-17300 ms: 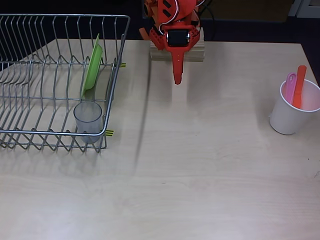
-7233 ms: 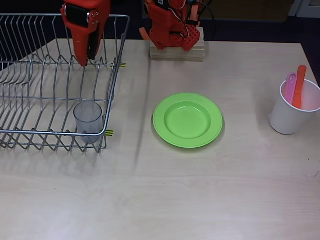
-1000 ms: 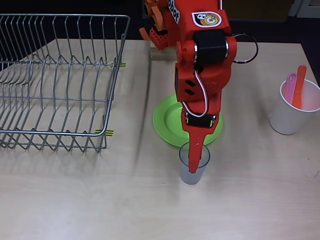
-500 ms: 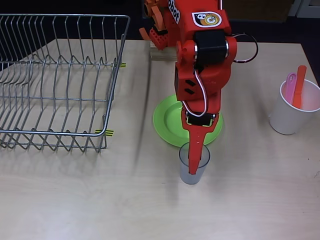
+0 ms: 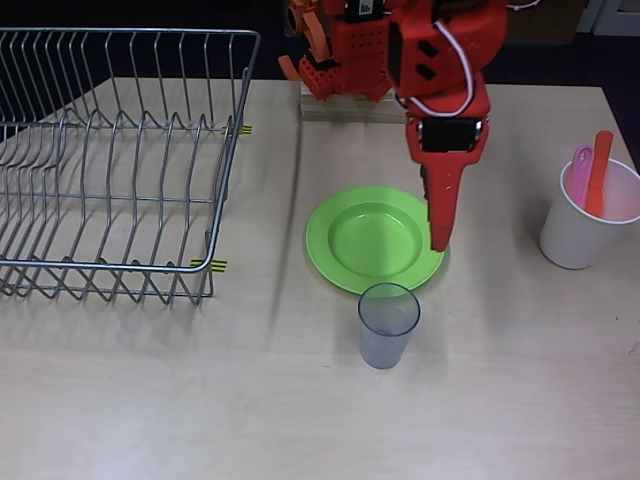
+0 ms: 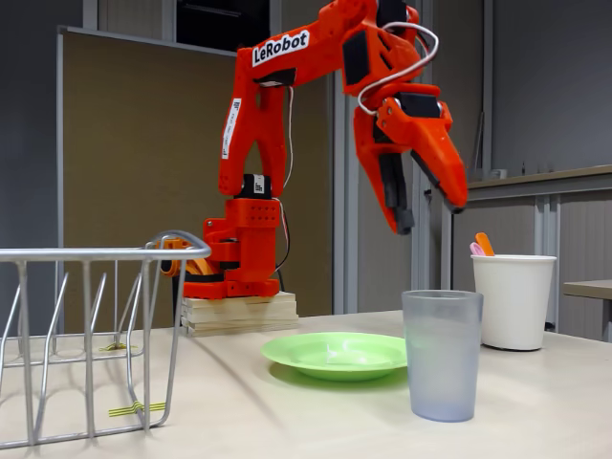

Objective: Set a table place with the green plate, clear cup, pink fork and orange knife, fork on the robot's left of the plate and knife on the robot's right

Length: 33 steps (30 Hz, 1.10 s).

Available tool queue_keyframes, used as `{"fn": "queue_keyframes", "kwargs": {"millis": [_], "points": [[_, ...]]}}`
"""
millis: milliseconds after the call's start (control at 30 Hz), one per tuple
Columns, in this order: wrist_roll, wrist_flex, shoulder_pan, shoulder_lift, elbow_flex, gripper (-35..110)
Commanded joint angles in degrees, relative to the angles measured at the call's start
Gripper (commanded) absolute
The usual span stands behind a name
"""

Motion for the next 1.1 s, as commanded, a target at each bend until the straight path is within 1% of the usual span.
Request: {"fn": "queue_keyframes", "kwargs": {"millis": [0,133,400,633,800,1067], "points": [[4.1,0.9,-6.2,7.3,4.4,29],[5.8,-0.1,-12.6,8.7,6.8,28],[10.1,-4.9,-24.1,11.5,12.0,34],[17.1,-7.2,-31.7,11.3,13.5,35],[20.0,-9.1,-34.7,9.6,13.5,35],[20.3,-13.2,-35.7,6.2,13.8,34]]}}
